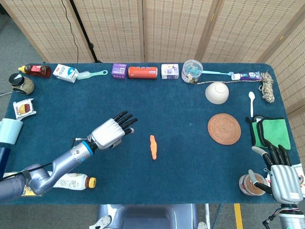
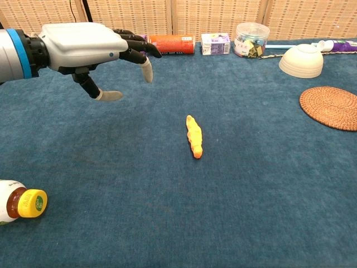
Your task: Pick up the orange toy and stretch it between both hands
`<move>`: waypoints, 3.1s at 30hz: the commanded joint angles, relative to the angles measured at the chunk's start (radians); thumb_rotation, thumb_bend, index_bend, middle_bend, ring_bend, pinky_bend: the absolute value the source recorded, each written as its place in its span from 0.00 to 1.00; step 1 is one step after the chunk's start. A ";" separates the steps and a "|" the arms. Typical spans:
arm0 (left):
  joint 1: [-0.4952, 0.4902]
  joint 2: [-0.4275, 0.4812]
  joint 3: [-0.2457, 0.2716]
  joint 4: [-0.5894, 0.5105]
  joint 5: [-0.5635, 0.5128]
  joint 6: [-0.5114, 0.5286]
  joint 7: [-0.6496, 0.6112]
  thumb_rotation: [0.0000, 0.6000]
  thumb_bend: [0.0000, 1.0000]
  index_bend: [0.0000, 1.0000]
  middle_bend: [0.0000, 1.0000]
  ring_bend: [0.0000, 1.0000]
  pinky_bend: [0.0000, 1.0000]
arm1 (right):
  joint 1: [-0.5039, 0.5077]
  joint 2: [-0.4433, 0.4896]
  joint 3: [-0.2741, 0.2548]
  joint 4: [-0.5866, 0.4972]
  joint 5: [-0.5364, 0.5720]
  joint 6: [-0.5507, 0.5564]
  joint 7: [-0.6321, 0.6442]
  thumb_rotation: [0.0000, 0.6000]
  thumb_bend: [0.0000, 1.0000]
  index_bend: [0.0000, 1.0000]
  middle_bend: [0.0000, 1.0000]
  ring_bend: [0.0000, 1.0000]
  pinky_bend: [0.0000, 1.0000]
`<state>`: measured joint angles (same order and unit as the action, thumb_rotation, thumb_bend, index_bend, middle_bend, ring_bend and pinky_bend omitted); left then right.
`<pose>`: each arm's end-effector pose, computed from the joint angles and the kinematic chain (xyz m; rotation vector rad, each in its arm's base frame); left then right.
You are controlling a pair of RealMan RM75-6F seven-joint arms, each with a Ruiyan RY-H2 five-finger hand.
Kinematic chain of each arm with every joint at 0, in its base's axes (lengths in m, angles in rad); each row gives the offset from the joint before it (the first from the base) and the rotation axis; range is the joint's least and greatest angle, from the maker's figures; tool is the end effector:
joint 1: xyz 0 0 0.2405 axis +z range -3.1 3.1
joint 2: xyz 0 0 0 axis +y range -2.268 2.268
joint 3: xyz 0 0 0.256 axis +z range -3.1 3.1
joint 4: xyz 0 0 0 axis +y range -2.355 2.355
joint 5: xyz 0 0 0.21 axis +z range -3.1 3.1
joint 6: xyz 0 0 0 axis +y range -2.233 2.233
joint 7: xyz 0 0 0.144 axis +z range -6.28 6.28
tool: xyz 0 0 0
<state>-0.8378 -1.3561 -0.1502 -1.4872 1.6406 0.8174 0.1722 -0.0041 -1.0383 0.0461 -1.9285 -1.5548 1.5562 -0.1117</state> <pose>-0.1094 0.3452 0.0167 -2.2954 -0.3972 -0.9406 -0.2569 -0.1520 0.1679 1.3085 -0.9779 1.0072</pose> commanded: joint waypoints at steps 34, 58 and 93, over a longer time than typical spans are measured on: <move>-0.225 -0.359 -0.014 0.312 -0.167 -0.152 0.118 1.00 0.36 0.30 0.05 0.01 0.04 | -0.016 0.032 0.018 0.035 0.054 0.018 0.054 1.00 0.40 0.23 0.06 0.12 0.00; -0.268 -0.432 0.007 0.395 -0.226 -0.163 0.138 1.00 0.36 0.37 0.05 0.01 0.04 | -0.031 0.042 0.018 0.047 0.063 0.031 0.074 1.00 0.40 0.22 0.06 0.12 0.00; -0.260 -0.409 0.021 0.367 -0.258 -0.129 0.108 1.00 0.55 0.60 0.13 0.06 0.04 | -0.035 0.047 0.020 0.042 0.064 0.028 0.074 1.00 0.40 0.23 0.06 0.13 0.00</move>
<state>-1.0990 -1.7688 -0.1278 -1.1170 1.3842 0.6872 0.2824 -0.0395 -0.9910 0.0659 -1.8863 -1.4903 1.5843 -0.0380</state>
